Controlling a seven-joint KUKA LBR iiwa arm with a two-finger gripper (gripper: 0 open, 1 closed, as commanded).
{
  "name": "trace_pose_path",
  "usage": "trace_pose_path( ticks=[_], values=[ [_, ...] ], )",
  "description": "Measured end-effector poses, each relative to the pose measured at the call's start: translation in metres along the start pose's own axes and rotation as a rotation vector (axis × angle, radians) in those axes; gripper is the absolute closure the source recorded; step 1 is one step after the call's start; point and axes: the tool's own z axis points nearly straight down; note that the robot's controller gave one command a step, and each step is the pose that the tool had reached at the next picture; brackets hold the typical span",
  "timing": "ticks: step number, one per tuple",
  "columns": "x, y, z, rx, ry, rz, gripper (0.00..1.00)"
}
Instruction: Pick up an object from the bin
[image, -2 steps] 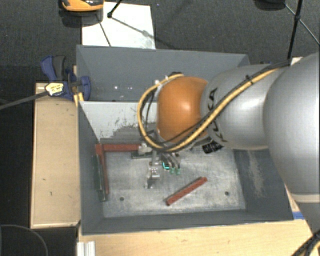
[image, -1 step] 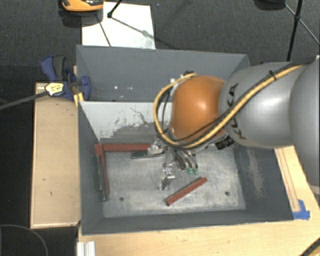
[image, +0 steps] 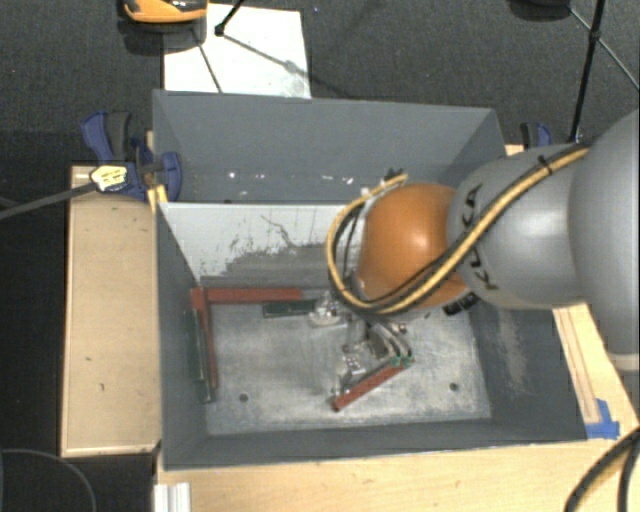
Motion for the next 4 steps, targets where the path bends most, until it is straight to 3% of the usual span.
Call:
trace_pose_path(
  ticks=[1, 2, 3, 4],
  values=[
    [0.017, -0.038, 0.019, -0.003, 0.008, -0.048, 0.0],
    [0.04, -0.03, 0.033, -0.002, 0.01, -0.117, 1.0],
    [0.04, -0.03, 0.033, -0.002, 0.01, -0.115, 1.0],
    [0.044, -0.034, -0.107, -0.001, 0.007, -0.052, 1.0]
  ],
)
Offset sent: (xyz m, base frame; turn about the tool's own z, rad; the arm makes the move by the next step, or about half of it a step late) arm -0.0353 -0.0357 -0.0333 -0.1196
